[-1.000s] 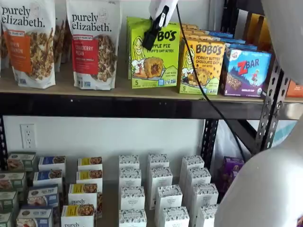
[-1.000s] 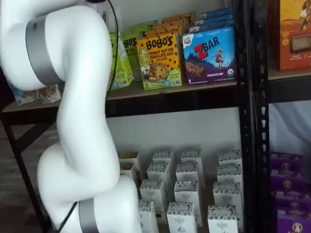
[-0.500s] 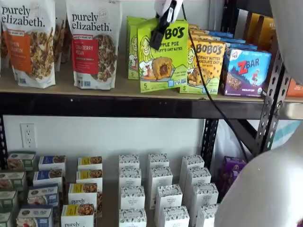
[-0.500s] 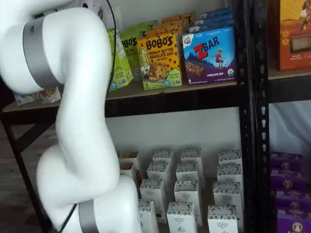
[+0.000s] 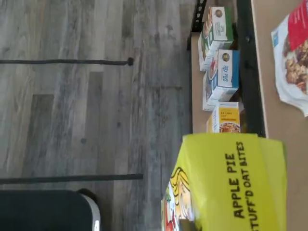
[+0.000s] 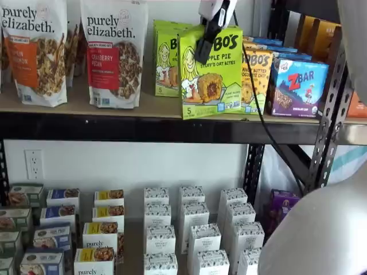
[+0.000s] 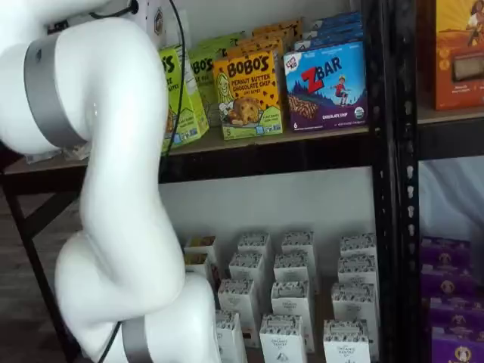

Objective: Pick the green box on the top shelf, the fourth from the left

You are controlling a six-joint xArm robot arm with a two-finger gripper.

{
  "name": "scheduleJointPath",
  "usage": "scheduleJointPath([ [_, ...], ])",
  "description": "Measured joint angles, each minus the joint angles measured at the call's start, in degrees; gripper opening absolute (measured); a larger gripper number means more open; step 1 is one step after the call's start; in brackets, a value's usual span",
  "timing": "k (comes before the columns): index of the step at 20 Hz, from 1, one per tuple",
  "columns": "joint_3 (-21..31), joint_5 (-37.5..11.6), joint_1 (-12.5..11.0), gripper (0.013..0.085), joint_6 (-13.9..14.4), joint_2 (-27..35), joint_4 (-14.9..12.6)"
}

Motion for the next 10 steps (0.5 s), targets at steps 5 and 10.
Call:
scheduleJointPath([
  [5,1.48,1.38,-0.88,0.0250,-0.64,-2.03,0.08],
  [10,2.18,4.63,-1.96,0.0250,-1.21,-3.18,1.27],
])
